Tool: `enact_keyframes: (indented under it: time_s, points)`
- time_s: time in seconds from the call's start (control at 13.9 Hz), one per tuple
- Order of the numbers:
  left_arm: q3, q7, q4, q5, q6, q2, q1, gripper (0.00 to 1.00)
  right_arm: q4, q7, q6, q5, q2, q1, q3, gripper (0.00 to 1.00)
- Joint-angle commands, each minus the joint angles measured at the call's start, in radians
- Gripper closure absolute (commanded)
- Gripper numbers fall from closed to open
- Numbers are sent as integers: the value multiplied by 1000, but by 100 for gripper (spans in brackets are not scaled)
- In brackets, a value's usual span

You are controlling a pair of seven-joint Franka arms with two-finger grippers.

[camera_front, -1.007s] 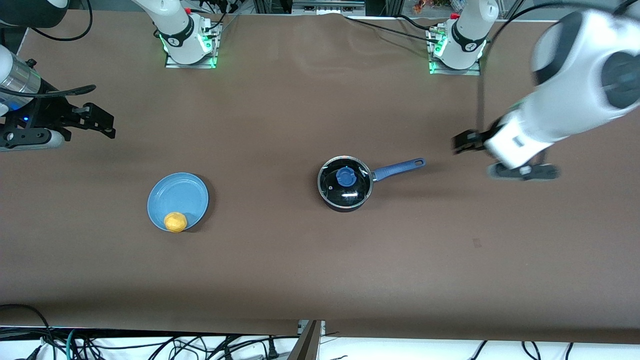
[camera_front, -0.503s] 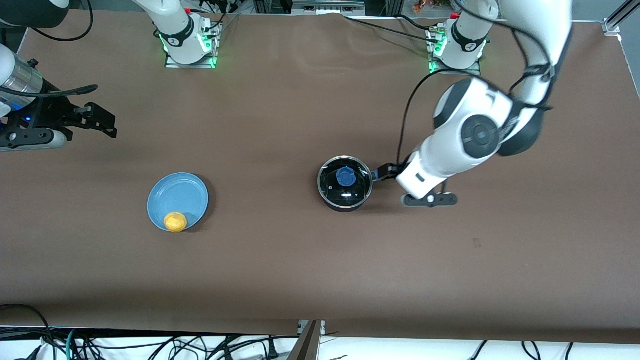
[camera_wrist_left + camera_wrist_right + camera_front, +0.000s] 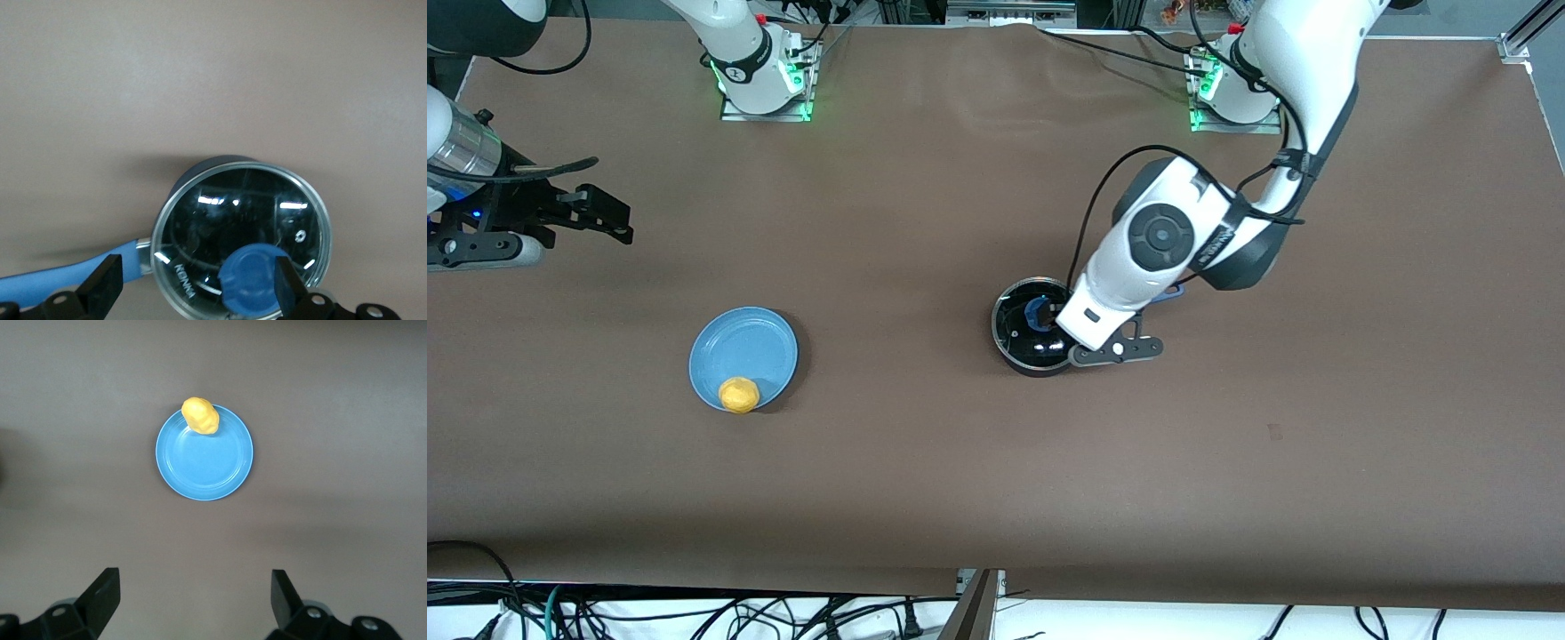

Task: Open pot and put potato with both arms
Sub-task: 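Grasp the lid knob with the left gripper while the right gripper reaches the potato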

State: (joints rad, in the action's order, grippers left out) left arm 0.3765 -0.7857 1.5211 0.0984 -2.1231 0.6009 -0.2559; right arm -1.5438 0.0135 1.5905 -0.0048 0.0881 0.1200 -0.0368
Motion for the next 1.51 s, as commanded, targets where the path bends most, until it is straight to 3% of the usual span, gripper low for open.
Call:
enact_keyframes:
  time_s: [0.0,0.43,0.72,0.86,0.93,1.01,1.44]
  points:
    - [12,-96,-56,105,-17,55,-35,0,14,-3,-17,-1,4,-2,8,0]
    - [24,-99,-58,240,-18,92,-71,0,14,-1,8,8,10,1,9,0]
    - [35,-102,-49,248,-18,99,-75,0,17,-18,26,52,93,-11,3,0]
    - [35,-102,-49,248,-18,99,-75,0,14,-20,23,36,203,-10,2,0]
    - [35,-101,-49,250,-18,97,-75,12,17,-20,29,42,232,-13,2,0]
    - [35,-101,-49,250,-18,99,-75,14,16,-20,46,42,249,-14,0,0]
    - [35,-102,-49,251,-18,102,-82,13,11,-160,388,31,461,24,5,0]
